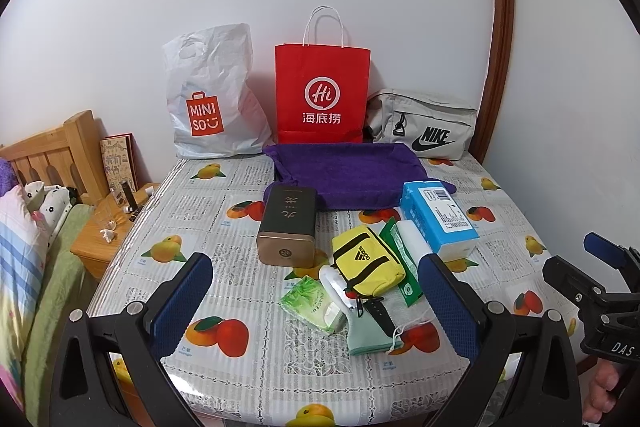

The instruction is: Organize soft objects

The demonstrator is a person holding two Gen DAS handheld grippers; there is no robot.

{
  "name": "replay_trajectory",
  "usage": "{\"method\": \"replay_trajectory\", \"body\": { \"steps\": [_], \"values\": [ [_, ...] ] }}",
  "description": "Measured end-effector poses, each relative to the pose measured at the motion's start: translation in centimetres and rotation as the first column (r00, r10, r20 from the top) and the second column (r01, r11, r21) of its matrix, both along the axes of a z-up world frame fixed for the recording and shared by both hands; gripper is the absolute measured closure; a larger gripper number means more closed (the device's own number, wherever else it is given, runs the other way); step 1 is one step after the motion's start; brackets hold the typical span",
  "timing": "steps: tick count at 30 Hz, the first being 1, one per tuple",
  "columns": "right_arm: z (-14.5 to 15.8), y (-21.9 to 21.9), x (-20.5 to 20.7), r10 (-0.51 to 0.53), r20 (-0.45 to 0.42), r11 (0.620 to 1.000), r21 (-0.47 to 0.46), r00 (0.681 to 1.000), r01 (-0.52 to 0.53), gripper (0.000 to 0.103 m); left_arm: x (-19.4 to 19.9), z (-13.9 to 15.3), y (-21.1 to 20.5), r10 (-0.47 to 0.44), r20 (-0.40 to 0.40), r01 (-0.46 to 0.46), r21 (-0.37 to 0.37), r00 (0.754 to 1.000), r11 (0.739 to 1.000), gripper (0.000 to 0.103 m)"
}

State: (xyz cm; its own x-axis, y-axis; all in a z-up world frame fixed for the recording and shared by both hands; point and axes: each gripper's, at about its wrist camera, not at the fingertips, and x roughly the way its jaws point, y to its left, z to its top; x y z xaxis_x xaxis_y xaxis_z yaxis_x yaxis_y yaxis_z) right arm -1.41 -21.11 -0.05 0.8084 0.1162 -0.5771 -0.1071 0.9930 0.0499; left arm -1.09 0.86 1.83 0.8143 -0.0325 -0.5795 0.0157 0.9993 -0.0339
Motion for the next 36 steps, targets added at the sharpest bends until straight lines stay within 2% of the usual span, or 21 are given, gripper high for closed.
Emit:
{"method": "replay_trajectory", "body": {
  "steps": [10, 21, 23, 27, 31, 36],
  "values": [
    [-1.6, -0.6, 1.4, -0.002, -0.027, 1.0, 0.016, 1.0, 0.002, 0.0, 1.2, -0.2, 0.9, 0.004, -0.038, -0.005, -0.019, 0.999, 1.0, 0.0],
    [-5.6, -0.7, 5.0, 0.026, -0.092, 0.999, 0.026, 0.995, -0.024, 0.0, 5.2, -6.3, 1.5, 0.025, -0.142, -0.027, -0.008, 0.99, 1.0, 0.0],
    [-6.2, -0.4, 6.1, 0.033, -0.096, 0.999, 0.013, 0.995, -0.032, 0.002, 5.6, -7.3, 1.7, 0.028, -0.157, -0.03, -0.007, 0.987, 1.0, 0.0],
    [-7.8, 0.5, 8.4, 0.075, -0.13, 0.997, 0.009, 0.989, -0.074, 0.015, 6.4, -9.1, 2.5, 0.028, -0.19, -0.034, -0.027, 0.981, 0.999, 0.0],
    [-9.1, 1.5, 9.9, 0.125, -0.138, 0.992, 0.004, 0.983, -0.125, 0.016, 7.3, -10.8, 2.8, 0.025, -0.219, -0.034, -0.039, 0.975, 0.999, 0.0],
    [-10.5, 1.9, 12.2, 0.111, -0.174, 0.994, 0.016, 0.978, -0.11, 0.028, 8.4, -12.5, 3.5, 0.021, -0.257, -0.037, -0.061, 0.966, 0.997, 0.0]
  ]
}}
